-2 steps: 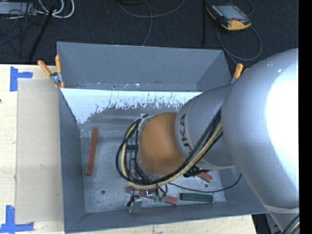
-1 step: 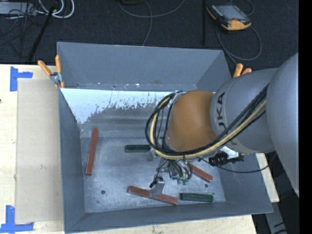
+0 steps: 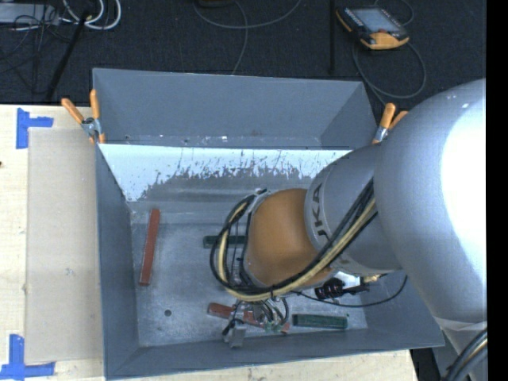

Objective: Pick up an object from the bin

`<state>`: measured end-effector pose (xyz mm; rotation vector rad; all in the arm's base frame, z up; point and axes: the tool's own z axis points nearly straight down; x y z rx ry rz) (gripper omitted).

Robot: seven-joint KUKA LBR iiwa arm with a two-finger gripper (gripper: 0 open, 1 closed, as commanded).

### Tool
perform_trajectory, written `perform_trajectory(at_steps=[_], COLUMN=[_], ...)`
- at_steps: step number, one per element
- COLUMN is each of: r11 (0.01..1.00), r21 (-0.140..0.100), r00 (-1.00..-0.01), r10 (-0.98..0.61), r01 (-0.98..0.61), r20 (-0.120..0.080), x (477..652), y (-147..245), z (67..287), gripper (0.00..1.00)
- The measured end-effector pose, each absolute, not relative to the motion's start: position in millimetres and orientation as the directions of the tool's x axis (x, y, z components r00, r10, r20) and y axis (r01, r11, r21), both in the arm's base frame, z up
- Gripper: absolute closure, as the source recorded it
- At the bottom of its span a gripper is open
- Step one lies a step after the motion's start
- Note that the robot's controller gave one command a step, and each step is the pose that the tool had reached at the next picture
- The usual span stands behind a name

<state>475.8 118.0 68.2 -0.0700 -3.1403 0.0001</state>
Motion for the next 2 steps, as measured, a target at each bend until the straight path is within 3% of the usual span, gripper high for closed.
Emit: perform_trajectory(at_steps=[1,2], r11=[0.999,1.000], r21=[-0.001,0.001], r00=[-0.999,-1.000], r10=[0.046,-0.010], r01=[0.046,-0.010], r20=[0.001,-0.008], x=[476.1,488.4], y=[117,109], z=[70,227], gripper=[1.00,1.00])
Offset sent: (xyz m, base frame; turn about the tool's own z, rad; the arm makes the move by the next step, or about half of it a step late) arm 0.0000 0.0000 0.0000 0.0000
